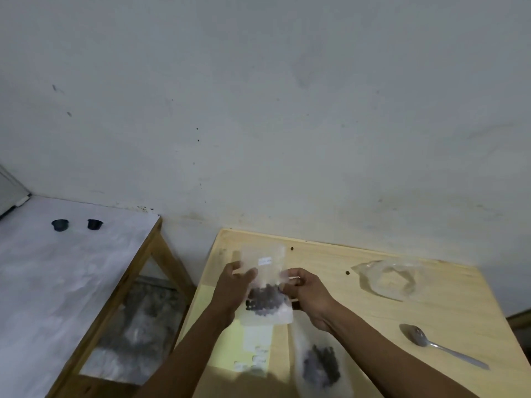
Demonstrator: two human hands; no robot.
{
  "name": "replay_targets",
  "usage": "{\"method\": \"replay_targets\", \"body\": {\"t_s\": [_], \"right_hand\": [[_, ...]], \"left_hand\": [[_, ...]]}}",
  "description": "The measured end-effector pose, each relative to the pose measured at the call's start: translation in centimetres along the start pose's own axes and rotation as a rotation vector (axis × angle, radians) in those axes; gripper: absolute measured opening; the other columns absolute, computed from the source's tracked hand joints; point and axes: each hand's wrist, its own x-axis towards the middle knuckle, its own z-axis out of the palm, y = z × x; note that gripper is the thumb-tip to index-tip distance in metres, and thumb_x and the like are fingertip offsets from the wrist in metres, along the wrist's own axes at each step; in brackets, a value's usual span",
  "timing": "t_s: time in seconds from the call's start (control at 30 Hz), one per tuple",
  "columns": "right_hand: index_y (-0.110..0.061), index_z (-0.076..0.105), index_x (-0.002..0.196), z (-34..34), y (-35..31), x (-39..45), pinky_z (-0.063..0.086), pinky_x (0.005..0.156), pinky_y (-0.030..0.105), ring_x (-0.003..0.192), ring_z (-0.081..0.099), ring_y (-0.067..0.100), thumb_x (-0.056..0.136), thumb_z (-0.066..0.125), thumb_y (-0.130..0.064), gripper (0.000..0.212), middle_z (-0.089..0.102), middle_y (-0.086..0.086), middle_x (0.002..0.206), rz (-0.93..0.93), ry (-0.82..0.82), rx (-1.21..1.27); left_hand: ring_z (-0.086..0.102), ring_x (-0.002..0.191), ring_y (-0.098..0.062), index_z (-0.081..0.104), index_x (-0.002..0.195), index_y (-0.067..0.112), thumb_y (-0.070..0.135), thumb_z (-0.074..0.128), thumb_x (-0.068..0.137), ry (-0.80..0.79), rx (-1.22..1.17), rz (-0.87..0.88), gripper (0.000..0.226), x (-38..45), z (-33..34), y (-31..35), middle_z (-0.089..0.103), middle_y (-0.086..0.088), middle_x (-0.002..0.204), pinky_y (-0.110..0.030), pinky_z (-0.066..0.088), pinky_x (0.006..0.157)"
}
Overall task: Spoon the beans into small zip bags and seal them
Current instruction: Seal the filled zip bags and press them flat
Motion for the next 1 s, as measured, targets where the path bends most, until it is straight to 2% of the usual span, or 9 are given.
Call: {"method": "replay_targets", "body": {"t_s": [0.2,0.37,0.47,0.53,0.6,0.67,0.83,0.93,1.0], "right_hand": [[-0.006,0.054,0.115,-0.1,0.9,3.8,0.04,0.048,0.025,0.059,0.05,0.02,0.088,0.058,0.008,0.03,0.059,0.014,0.078,0.055,0.189,-0.015],[-0.003,0.052,0.124,0.8,0.4,6.5,0.042,0.04,0.02,0.055,0.052,0.017,0.089,0.051,0.013,0.039,0.06,0.013,0.08,0.115,0.193,-0.051],[-0.007,0.042,0.139,1.2,0.2,7.9,0.045,0.049,0.019,0.062,0.052,0.015,0.092,0.052,0.007,0.05,0.059,0.01,0.086,0.155,0.114,-0.104],[-0.011,0.037,0.144,1.4,0.2,8.9,0.052,0.074,0.024,0.077,0.054,0.011,0.093,0.052,-0.001,0.055,0.056,0.005,0.103,0.12,0.093,-0.191],[-0.016,0.036,0.145,1.5,0.1,9.2,0.048,0.092,0.034,0.086,0.052,0.009,0.092,0.052,-0.006,0.056,0.05,0.003,0.115,0.089,0.084,-0.24],[-0.017,0.036,0.145,1.5,0.1,9.4,0.048,0.092,0.037,0.09,0.053,0.013,0.092,0.052,-0.007,0.057,0.05,0.003,0.116,0.087,0.076,-0.25],[-0.023,0.044,0.13,0.1,-0.1,7.5,0.045,0.049,0.016,0.068,0.053,0.01,0.094,0.048,0.004,0.044,0.056,0.007,0.103,0.083,0.035,-0.168],[-0.019,0.052,0.131,-2.5,0.1,6.5,0.055,0.071,0.028,0.088,0.059,0.015,0.095,0.053,-0.007,0.038,0.056,0.005,0.114,-0.036,0.092,-0.434],[-0.018,0.056,0.127,-4.5,0.3,5.4,0.052,0.081,0.03,0.093,0.059,0.016,0.094,0.056,-0.014,0.034,0.058,0.003,0.112,-0.092,0.13,-0.673]], "left_hand": [[0.059,0.068,-0.017,0.052,0.132,0.017,0.007,0.069,0.084,-0.02,0.228,-0.011,0.051,2.6,0.5,-2.0,0.06,-0.002,0.075,-0.028,0.047,0.065],[0.06,0.104,-0.023,0.052,0.137,0.013,0.012,0.063,0.086,0.088,0.359,0.01,0.052,5.5,1.0,-1.6,0.065,-0.01,0.12,-0.027,0.044,0.084],[0.055,0.121,-0.023,0.051,0.137,0.014,0.021,0.065,0.089,0.05,0.467,0.014,0.051,6.8,1.0,-1.4,0.057,-0.007,0.136,-0.029,0.041,0.098],[0.052,0.126,-0.023,0.052,0.137,0.015,0.024,0.064,0.09,0.021,0.539,0.024,0.05,7.6,1.0,-1.5,0.054,-0.006,0.14,-0.028,0.039,0.103],[0.049,0.13,-0.022,0.053,0.136,0.015,0.027,0.062,0.091,-0.001,0.607,0.043,0.046,8.1,1.1,-1.7,0.053,-0.005,0.142,-0.03,0.035,0.109],[0.046,0.133,-0.022,0.053,0.136,0.015,0.027,0.06,0.092,-0.017,0.634,0.06,0.046,8.3,1.1,-2.0,0.051,-0.005,0.144,-0.03,0.031,0.112],[0.041,0.136,-0.024,0.047,0.141,0.013,0.02,0.062,0.091,0.003,0.617,0.125,0.053,7.8,0.8,-2.8,0.045,-0.007,0.148,-0.029,0.03,0.111],[0.052,0.122,-0.023,0.056,0.13,0.015,0.012,0.061,0.089,0.091,0.59,0.207,0.041,6.5,0.8,-3.1,0.056,-0.009,0.133,-0.021,0.037,0.096],[0.061,0.102,-0.02,0.061,0.116,0.018,0.013,0.057,0.09,0.011,0.621,0.202,0.026,5.1,1.3,-3.3,0.065,-0.006,0.115,-0.02,0.039,0.079]]}}
